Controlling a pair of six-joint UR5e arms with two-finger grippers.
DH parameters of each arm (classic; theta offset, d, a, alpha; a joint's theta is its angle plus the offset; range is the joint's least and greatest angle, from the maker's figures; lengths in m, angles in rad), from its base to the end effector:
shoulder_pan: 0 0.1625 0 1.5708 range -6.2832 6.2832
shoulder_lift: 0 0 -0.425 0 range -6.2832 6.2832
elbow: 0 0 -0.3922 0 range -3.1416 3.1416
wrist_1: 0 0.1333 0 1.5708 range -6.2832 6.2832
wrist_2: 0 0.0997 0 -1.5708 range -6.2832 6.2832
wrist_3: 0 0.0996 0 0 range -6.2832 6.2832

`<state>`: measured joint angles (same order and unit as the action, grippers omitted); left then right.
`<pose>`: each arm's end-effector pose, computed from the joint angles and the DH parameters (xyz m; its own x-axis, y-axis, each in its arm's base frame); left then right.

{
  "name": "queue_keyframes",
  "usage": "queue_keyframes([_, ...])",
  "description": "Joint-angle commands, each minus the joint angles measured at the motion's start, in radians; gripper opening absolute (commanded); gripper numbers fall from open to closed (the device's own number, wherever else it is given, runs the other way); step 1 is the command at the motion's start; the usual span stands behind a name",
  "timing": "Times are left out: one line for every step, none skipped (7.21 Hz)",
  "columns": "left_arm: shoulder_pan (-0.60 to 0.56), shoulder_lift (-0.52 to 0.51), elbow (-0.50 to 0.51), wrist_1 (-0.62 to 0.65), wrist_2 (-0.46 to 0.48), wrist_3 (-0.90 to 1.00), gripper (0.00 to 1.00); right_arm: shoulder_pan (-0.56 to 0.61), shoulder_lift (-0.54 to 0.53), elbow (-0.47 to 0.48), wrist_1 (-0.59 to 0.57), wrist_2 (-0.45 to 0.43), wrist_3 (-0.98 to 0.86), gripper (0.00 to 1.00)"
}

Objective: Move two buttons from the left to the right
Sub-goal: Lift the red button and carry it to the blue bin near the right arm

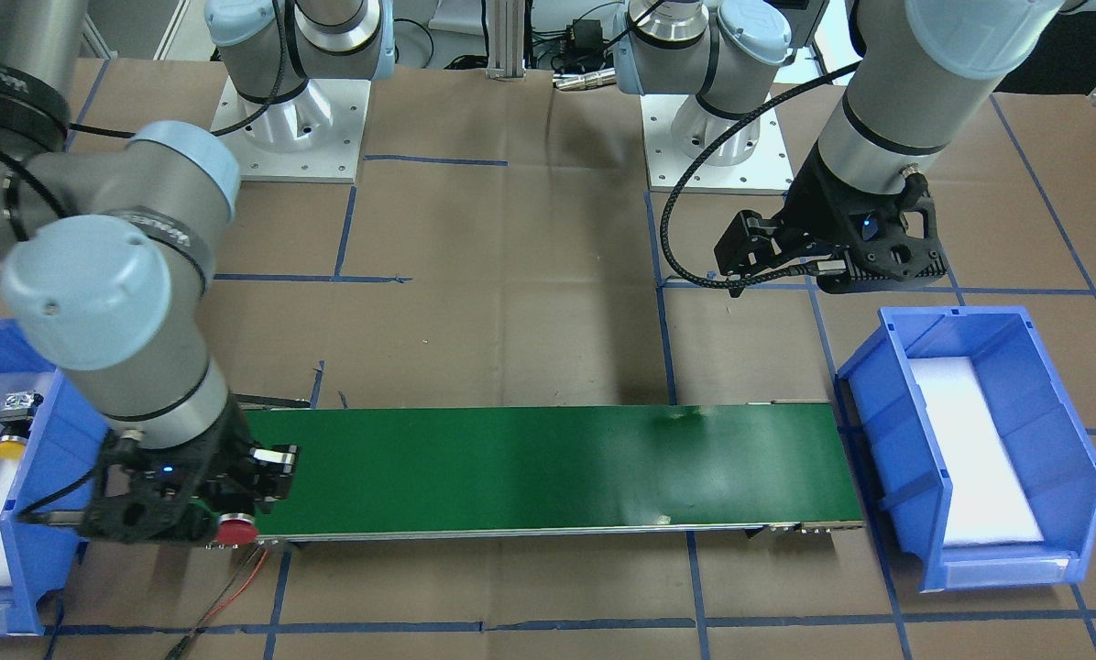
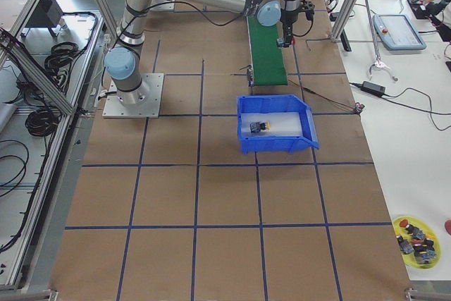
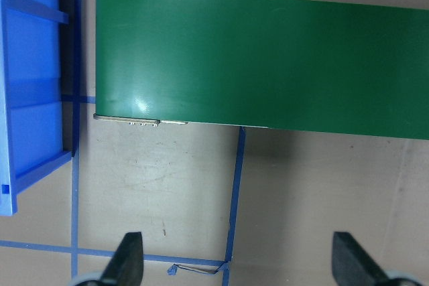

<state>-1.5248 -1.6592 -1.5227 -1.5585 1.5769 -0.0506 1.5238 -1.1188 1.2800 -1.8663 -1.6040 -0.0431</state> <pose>-0.1084 -0.5318 0.4677 -0.9953 -0.0963 -0.0075 -0.0964 0.9950 0.0277 0.0977 -0.6902 0.3966 -0.9992 0.0087 0.0386 0.0035 0.9912 -0.1324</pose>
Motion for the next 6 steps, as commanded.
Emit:
queue_keyframes([0.0, -0.001, 0.001, 0.0, 0.0, 0.001, 1.0, -0.184, -0.003, -0.082, 0.07, 0.006, -0.244, 0.05])
queue_keyframes([0.0, -0.001, 0.003, 0.0, 0.0, 0.0, 1.0, -0.262, 0.008, -0.085, 0.049, 0.007, -0.368, 0.05])
queue_keyframes([0.0, -0.001, 0.001, 0.0, 0.0, 0.001, 1.0, -0.315, 0.032, -0.082, 0.001, 0.012, -0.445, 0.05])
queue_keyframes([0.0, -0.001, 0.001, 0.0, 0.0, 0.003, 1.0, -0.342, 0.055, -0.073, -0.026, 0.013, -0.486, 0.05])
queue_keyframes([0.0, 0.001, 0.001, 0.0, 0.0, 0.005, 1.0, -0.365, 0.069, -0.064, -0.016, 0.015, -0.51, 0.05])
queue_keyframes([0.0, -0.001, 0.001, 0.0, 0.002, 0.005, 1.0, -0.398, 0.071, -0.041, -0.013, 0.018, -0.512, 0.04])
